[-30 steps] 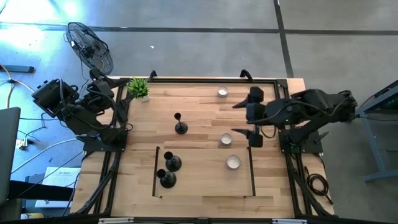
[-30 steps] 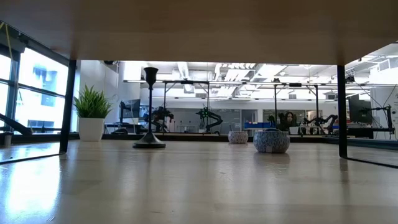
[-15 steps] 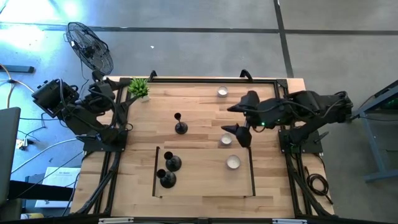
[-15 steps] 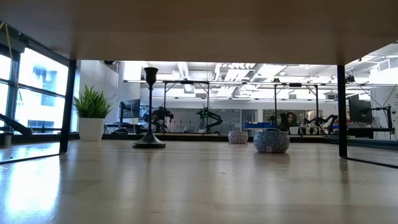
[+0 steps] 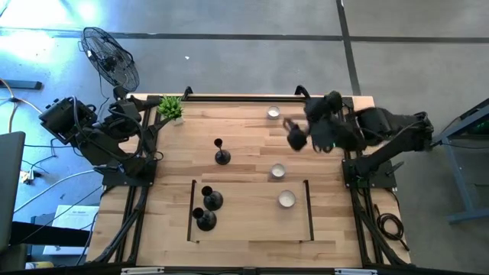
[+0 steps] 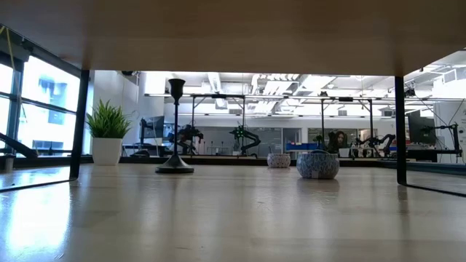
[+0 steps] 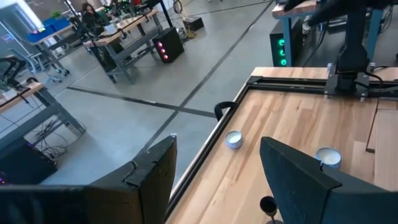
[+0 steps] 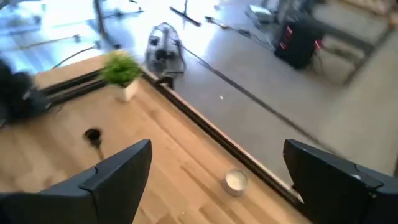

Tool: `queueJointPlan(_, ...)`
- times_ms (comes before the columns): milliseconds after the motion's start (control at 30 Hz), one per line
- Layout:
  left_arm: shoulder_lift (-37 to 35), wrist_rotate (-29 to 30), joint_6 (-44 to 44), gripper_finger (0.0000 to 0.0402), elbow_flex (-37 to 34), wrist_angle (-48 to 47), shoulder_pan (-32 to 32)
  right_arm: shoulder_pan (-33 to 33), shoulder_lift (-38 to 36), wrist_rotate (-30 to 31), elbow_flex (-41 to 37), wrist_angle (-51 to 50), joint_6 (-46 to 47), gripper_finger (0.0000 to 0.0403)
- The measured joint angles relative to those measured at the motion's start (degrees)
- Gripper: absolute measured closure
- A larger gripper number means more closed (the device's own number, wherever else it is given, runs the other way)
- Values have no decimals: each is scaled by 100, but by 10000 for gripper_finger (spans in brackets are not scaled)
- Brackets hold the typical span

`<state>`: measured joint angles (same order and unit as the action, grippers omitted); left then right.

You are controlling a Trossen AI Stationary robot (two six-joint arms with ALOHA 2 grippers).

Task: Pick & Place candle stick holders
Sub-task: Put the red scented candle on the shelf

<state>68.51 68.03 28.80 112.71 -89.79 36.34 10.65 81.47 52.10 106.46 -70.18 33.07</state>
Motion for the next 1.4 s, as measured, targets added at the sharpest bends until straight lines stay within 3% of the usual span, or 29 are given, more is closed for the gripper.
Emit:
queueJointPlan(67, -1, 2, 1, 175, 0, 27, 0, -565, -15, -566, 92, -5, 200, 45)
queueJointPlan(267, 0, 37, 4, 175, 0, 29, 0, -2513, 102, -3433, 148, -37, -165, 45)
queueJointPlan(400, 0, 112, 9, 175, 0, 34, -1, -3525, 442, -4081, 146, -61, -305, 45)
queueJointPlan(533, 0, 111, 37, 175, 0, 34, -2, -4084, 910, -4317, 148, -78, -726, 45)
queueJointPlan(700, 0, 107, 139, 175, 0, 31, 0, -4312, 1708, -4530, 138, -13, -1100, 45)
queueJointPlan(1000, -2, -46, 186, 175, 0, 27, 0, -4166, 2853, -3795, 137, 19, -1582, 45)
queueJointPlan(1400, 0, -63, 184, 175, 0, 3, 0, -3898, 3480, -3852, 139, 333, -2012, 45)
